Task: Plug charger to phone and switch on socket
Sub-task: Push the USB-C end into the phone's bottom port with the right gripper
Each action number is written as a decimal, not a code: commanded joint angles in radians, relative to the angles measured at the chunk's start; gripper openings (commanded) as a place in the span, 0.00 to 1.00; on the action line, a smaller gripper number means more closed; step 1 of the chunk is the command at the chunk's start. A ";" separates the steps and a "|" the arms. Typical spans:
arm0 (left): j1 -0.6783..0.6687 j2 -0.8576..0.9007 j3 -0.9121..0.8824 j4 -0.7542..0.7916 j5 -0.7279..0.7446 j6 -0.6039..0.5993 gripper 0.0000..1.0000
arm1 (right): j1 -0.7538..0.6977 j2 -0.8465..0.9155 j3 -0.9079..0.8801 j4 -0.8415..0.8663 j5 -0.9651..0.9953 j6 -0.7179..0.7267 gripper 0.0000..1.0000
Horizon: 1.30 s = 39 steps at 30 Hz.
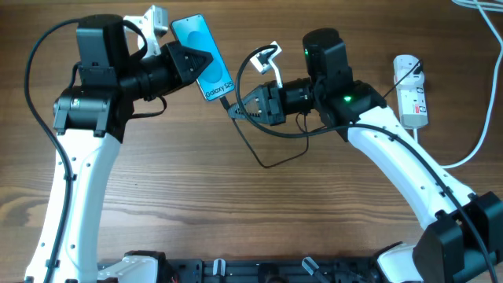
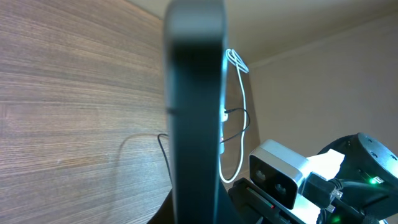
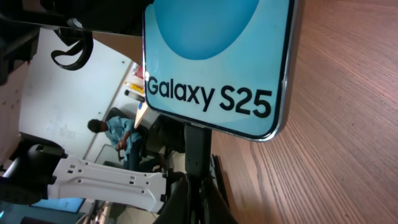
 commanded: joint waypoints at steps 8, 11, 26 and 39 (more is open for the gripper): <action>-0.097 0.001 -0.019 -0.063 0.062 0.013 0.04 | -0.016 -0.014 0.037 0.050 0.071 -0.001 0.04; -0.111 0.001 -0.019 -0.066 0.062 0.013 0.04 | -0.016 -0.014 0.037 0.051 0.071 -0.002 0.04; -0.142 0.001 -0.019 -0.117 0.043 0.013 0.04 | -0.016 -0.014 0.037 0.050 0.072 -0.002 0.04; -0.204 0.001 -0.019 -0.129 -0.001 0.013 0.04 | -0.017 -0.014 0.037 0.106 0.093 0.032 0.04</action>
